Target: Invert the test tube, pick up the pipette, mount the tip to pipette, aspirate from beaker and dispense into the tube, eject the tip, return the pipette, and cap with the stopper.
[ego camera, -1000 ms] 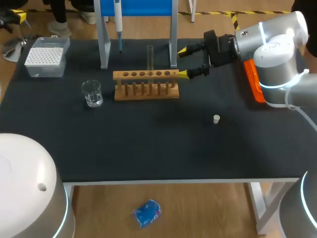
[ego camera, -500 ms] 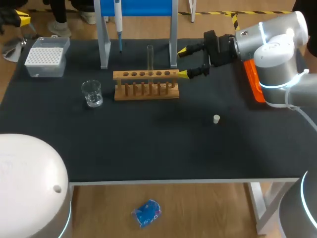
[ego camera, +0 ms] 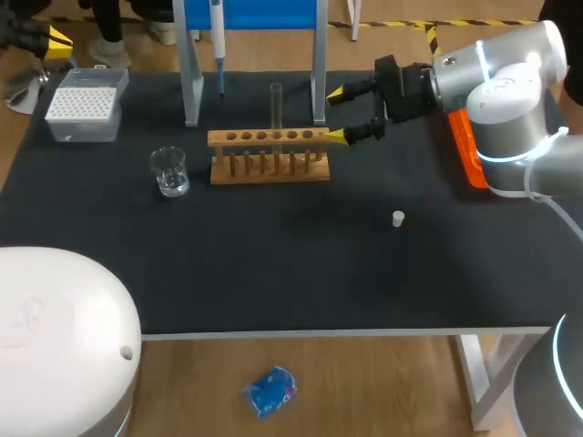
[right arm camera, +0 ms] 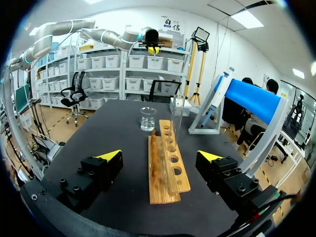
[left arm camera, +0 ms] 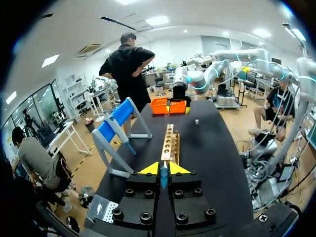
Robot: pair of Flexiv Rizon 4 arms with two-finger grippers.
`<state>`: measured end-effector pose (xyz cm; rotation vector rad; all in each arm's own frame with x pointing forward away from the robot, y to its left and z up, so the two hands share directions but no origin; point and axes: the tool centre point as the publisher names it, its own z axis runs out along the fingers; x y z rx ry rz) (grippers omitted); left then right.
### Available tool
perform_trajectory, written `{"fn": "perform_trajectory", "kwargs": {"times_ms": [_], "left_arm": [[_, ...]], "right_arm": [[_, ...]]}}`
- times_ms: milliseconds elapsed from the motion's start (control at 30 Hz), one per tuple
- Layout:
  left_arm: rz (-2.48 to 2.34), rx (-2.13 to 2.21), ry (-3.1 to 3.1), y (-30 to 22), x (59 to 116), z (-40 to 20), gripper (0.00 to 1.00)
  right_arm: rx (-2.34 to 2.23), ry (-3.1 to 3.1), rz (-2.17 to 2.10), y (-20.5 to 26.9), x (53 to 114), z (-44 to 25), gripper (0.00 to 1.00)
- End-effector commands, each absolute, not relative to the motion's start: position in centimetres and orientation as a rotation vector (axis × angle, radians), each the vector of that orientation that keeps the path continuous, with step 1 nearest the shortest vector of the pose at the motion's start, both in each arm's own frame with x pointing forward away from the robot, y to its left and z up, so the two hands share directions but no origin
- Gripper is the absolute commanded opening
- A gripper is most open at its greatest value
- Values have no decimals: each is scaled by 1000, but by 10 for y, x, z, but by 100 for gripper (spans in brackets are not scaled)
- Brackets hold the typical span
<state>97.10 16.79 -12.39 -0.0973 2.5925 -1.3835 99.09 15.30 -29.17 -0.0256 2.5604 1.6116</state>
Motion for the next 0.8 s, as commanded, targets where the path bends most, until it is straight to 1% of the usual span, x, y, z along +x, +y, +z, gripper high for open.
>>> {"fn": "perform_trajectory", "kwargs": {"times_ms": [33,333,600,800], "left_arm": [[-1410,-54,2646,170,975,-123,0],[-1410,-54,2646,170,975,-123,0],[-1517,-20,2707,98,917,-153,0],[-1571,-32,2681,71,896,-158,0]], "right_arm": [[-27,2560,1613,152,991,-292,100],[-27,2560,1613,152,991,-292,100],[-21,2560,1617,149,988,-291,100],[-6,2522,1684,125,958,-279,100]]}}
